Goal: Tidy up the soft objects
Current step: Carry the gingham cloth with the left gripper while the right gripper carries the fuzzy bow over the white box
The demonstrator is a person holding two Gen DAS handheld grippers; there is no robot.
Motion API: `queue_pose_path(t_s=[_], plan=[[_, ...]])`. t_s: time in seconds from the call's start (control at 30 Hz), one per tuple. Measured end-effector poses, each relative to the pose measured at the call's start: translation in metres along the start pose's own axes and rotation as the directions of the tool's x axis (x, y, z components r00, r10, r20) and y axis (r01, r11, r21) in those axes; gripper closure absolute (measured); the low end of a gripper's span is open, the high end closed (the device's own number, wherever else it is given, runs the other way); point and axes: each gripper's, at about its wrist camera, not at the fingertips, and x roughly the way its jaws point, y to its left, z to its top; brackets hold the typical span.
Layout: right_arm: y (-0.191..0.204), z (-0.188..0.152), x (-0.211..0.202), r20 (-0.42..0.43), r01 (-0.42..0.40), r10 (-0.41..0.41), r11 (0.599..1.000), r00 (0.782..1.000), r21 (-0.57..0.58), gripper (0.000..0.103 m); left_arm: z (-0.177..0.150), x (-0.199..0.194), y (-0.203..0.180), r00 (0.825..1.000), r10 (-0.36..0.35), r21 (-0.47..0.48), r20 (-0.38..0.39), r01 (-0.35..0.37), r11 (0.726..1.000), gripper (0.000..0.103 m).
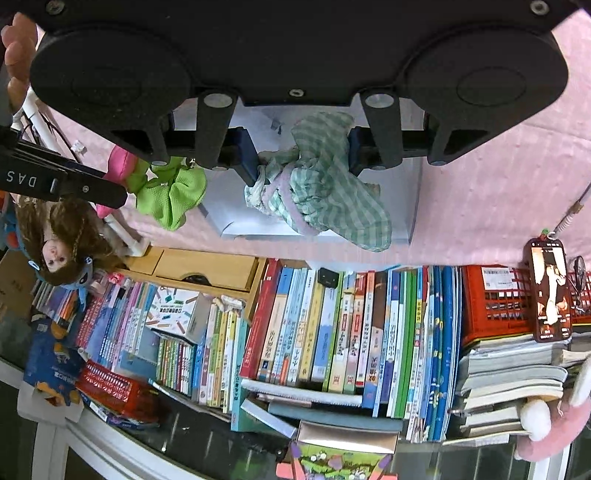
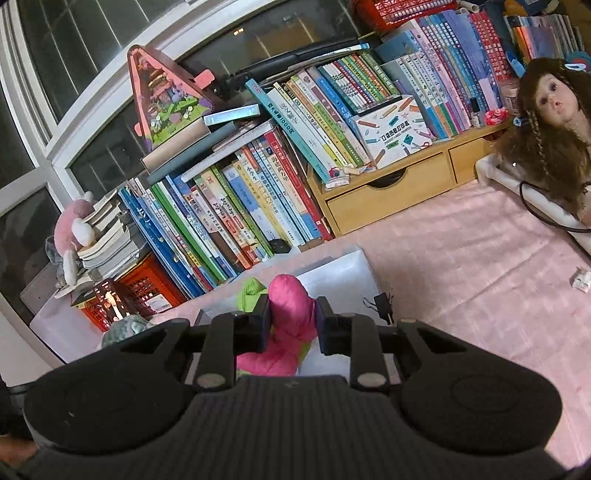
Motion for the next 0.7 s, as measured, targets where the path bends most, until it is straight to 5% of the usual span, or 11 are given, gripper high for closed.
queue_pose_path(t_s=[0.7], plan=[[0.014,0.027,0.034,-0.019,0.052,-0.054,0.995,0.998,-0.088,0.074,0.03,0.048,0.005,0.993,-0.022,-0.048,-0.114,0.017,0.999,0.061]])
